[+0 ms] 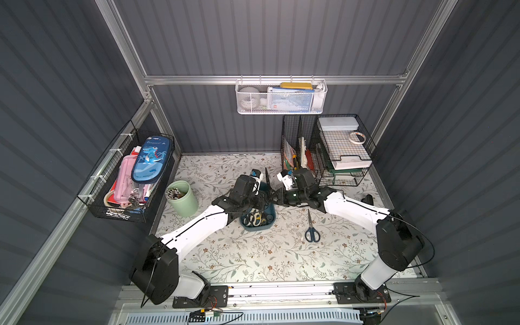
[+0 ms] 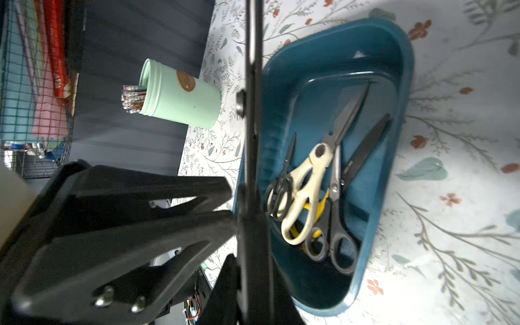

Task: Take the scissors out of the storage box
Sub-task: Pick up the scissors from the storage box, then place the scissors at the center of the board, then move the storage box to the center of the board.

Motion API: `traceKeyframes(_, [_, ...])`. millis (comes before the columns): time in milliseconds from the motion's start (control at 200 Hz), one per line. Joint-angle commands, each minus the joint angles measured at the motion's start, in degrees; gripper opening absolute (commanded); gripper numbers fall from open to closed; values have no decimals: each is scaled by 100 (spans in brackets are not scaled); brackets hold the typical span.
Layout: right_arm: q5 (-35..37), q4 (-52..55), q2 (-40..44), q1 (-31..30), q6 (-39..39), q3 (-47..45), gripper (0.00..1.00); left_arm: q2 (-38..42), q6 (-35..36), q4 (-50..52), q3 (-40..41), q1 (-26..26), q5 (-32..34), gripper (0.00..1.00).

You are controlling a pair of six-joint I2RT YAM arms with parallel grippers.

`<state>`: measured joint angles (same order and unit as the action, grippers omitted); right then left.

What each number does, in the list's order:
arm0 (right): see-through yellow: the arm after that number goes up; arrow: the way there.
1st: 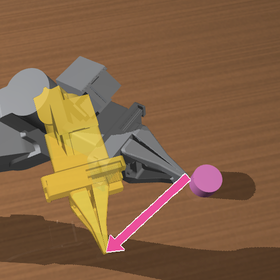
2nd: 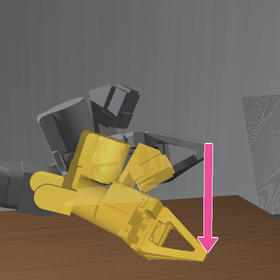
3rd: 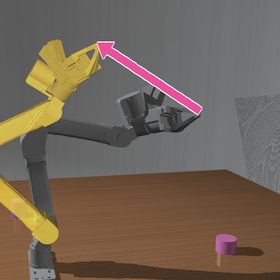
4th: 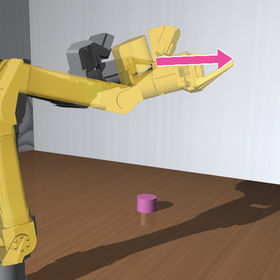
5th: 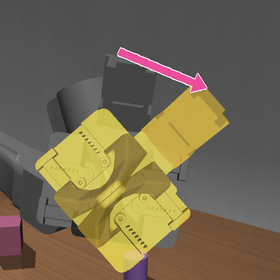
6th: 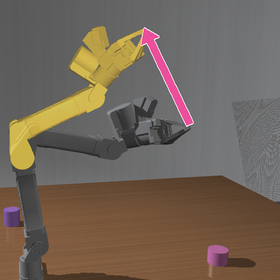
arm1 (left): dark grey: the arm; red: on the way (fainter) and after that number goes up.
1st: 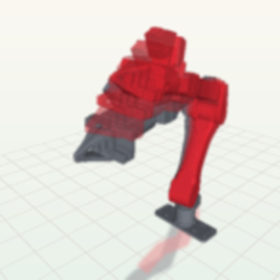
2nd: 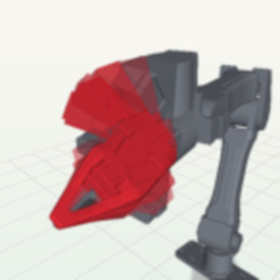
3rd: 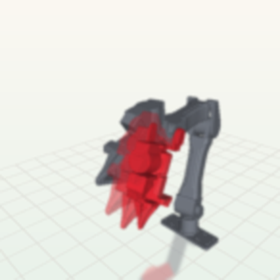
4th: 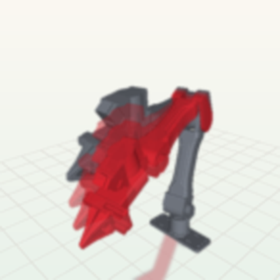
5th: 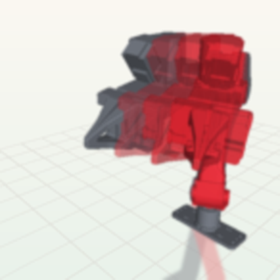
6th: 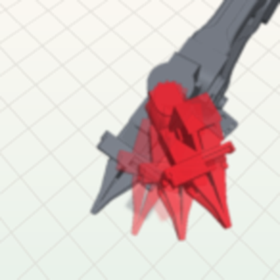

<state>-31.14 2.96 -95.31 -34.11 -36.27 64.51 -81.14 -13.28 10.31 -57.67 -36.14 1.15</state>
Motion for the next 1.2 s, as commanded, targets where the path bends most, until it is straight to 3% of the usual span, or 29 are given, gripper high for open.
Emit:
traceKeyframes(0, [209, -191, -15, 133, -258, -200, 7, 143, -10, 66, -52, -28, 0, 32])
traceKeyframes(95, [274, -86, 14, 206, -225, -246, 7, 210, -321, 178, -25, -25, 122, 39])
traceKeyframes(285, [466, 616, 389, 235, 109, -420, 7, -97, -821, 1047, -218, 358, 1248, 44])
traceKeyframes(410, [635, 1058, 748, 237, 271, -799, 7, -344, -956, 1219, 8, 1123, 1116, 44])
traceKeyframes(710, [763, 1146, 1198, 223, 226, -1623, 8, -1184, -917, 887, 99, 1153, 1152, 42])
traceKeyframes(1011, [635, 922, 1014, 119, 92, -1777, 8, -1826, -1055, 775, -120, 1242, 1475, 16])
traceKeyframes(1196, [600, 242, 528, -84, -330, -1917, 8, -2139, -681, 701, -512, 1588, 1429, 11])
